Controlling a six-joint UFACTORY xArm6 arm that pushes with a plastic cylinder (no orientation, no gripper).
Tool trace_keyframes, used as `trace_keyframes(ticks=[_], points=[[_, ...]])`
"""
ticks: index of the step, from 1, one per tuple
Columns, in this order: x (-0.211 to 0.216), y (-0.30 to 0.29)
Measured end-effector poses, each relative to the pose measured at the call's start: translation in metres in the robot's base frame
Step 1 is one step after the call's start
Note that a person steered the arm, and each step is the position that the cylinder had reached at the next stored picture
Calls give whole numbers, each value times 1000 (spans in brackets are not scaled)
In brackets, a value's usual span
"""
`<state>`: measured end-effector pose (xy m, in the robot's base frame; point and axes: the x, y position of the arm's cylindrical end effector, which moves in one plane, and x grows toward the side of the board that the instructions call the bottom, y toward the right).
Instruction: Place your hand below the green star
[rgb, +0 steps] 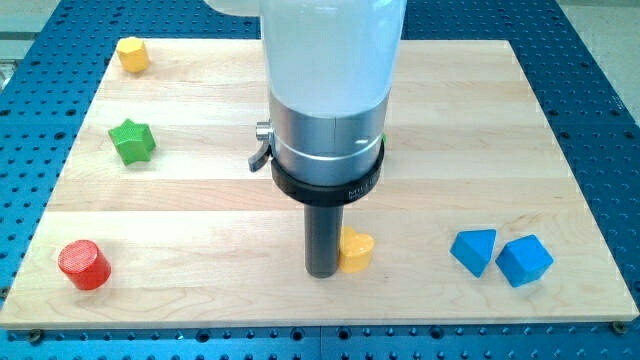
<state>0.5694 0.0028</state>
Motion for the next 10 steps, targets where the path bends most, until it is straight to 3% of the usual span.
trace_keyframes(ticks=[4,6,10], points=[[-5,-13],[-58,-67],[-58,-86]])
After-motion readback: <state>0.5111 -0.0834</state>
